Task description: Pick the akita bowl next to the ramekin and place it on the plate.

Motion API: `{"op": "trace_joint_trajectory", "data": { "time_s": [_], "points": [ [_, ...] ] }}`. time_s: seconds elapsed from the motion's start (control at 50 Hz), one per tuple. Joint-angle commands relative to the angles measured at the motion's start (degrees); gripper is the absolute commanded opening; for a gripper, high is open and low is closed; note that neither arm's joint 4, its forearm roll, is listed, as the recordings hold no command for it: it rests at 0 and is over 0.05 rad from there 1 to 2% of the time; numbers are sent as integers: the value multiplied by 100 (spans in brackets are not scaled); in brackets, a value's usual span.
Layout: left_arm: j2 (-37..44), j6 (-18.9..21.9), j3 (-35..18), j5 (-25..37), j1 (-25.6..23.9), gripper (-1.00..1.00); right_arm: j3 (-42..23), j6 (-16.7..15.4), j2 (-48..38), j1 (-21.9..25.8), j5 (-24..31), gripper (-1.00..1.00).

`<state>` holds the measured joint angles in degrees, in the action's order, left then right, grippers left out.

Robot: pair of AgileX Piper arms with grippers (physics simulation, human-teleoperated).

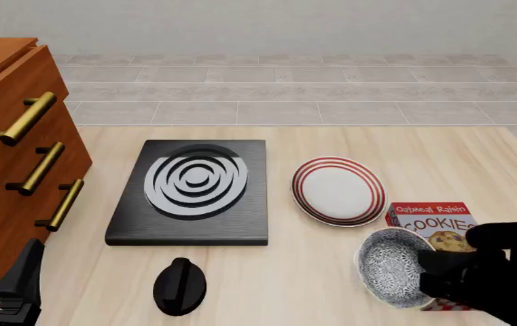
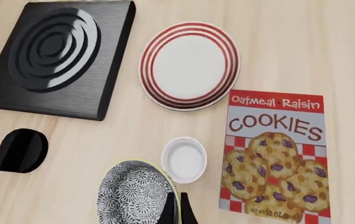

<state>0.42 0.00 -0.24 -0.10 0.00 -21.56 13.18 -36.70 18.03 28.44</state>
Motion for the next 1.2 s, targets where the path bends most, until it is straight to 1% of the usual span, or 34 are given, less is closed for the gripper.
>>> {"op": "trace_joint_trajectory", "data": {
  "time_s": [0.02, 0.28, 0.38, 0.42, 0.44, 0.46, 0.48, 0.66, 0.9, 1.2],
  "points": [
    [0, 0, 0, 0, 0, 100, -388, -17, -99, -46, 50, -100],
    [0, 0, 0, 0, 0, 100, -833, -90, -271, -200, 11, -100],
    [0, 0, 0, 0, 0, 100, -1088, -255, -368, -367, 28, -100],
    [0, 0, 0, 0, 0, 100, -1133, -241, -388, -373, 37, -100],
    [0, 0, 0, 0, 0, 100, -1163, -291, -413, -424, 27, -100],
    [0, 0, 0, 0, 0, 100, -1181, -258, -420, -420, 22, -100],
    [0, 0, 0, 0, 0, 100, -1204, -309, -444, -439, 17, -100],
    [0, 0, 0, 0, 0, 100, -1394, -397, -612, -589, -74, -100],
    [0, 0, 0, 0, 0, 100, -1631, -419, -826, -691, -191, -100],
    [0, 0, 0, 0, 0, 100, -1811, -377, -1181, -778, -527, -100]
  ]
}}
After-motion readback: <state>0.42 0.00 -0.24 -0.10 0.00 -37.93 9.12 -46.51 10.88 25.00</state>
